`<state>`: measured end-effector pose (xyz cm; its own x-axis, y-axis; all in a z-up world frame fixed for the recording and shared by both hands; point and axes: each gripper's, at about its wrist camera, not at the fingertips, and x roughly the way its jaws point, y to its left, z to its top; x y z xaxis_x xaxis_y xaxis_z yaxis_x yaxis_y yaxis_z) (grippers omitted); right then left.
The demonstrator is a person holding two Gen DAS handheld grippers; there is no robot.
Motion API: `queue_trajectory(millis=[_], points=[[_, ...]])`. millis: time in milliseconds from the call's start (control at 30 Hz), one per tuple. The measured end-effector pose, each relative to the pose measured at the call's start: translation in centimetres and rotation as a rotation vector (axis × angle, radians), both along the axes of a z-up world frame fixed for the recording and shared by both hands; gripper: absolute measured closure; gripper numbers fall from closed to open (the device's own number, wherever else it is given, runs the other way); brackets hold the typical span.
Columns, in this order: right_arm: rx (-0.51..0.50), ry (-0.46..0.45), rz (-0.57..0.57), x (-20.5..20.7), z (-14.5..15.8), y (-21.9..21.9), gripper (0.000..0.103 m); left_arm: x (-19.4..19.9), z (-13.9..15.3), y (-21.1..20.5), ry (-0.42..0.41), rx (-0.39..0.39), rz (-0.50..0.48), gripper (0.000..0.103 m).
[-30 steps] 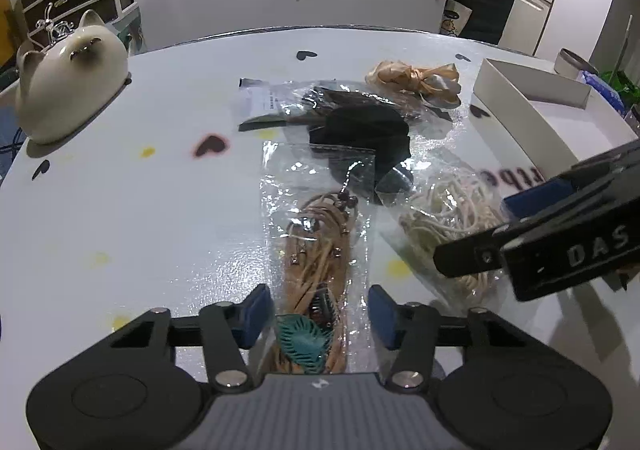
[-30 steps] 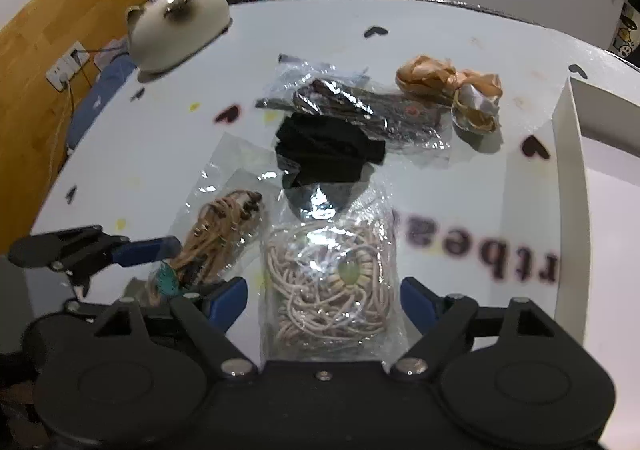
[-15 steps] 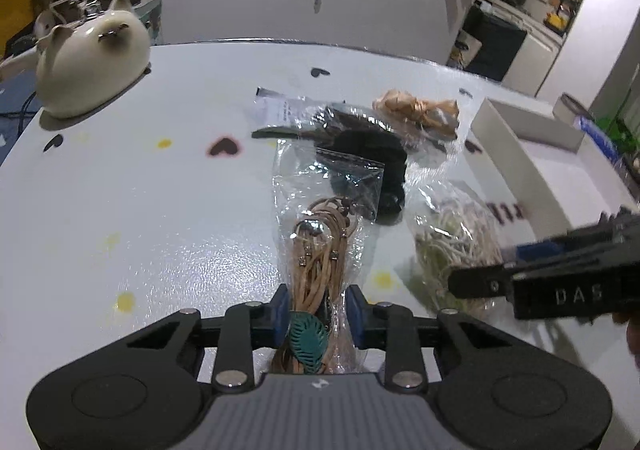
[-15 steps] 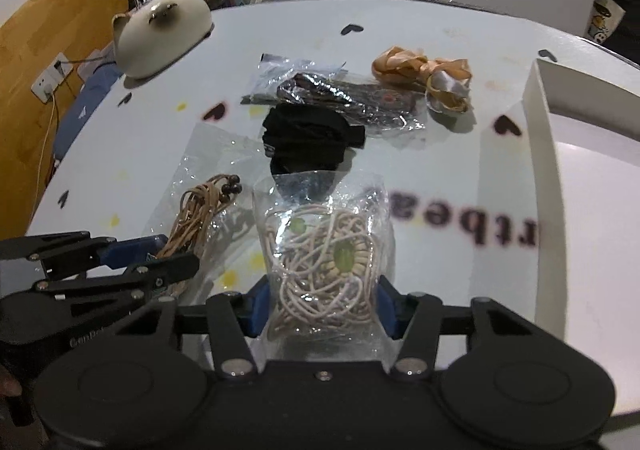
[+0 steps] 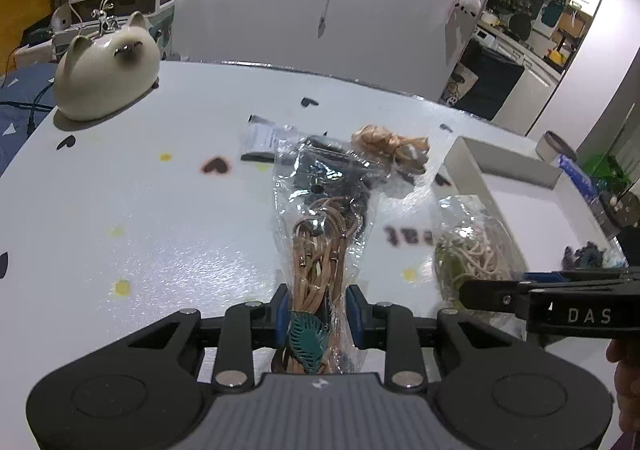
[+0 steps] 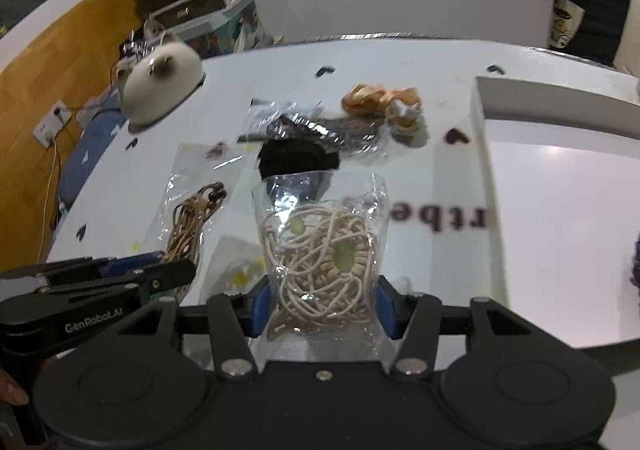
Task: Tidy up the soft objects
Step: 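Grasp the bag of tan cords with the left gripper while the right gripper lifts its bag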
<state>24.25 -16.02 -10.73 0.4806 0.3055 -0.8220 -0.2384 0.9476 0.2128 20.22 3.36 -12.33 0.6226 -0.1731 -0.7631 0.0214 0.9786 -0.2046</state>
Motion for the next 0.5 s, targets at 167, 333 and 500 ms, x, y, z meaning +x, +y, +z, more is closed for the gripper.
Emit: queue_trajectory(millis=[167,333,500], points=[[0.019,-0.047,-0.044,-0.6,1.7,-2.8,0.05,-0.2,1.5,-1.7,-0.023,-0.036,0.013,0.072],[0.031,-0.066,-0.078,-0.3,2.8,-6.8,0.05,-0.1,2.8,-4.8,-0.033,-0.071,0.032,0.072],[0.036,-0.08,-0.095,0.1,3.8,-11.0,0.05,0.5,3.6,-8.6,-0.038,-0.095,0.041,0.072]])
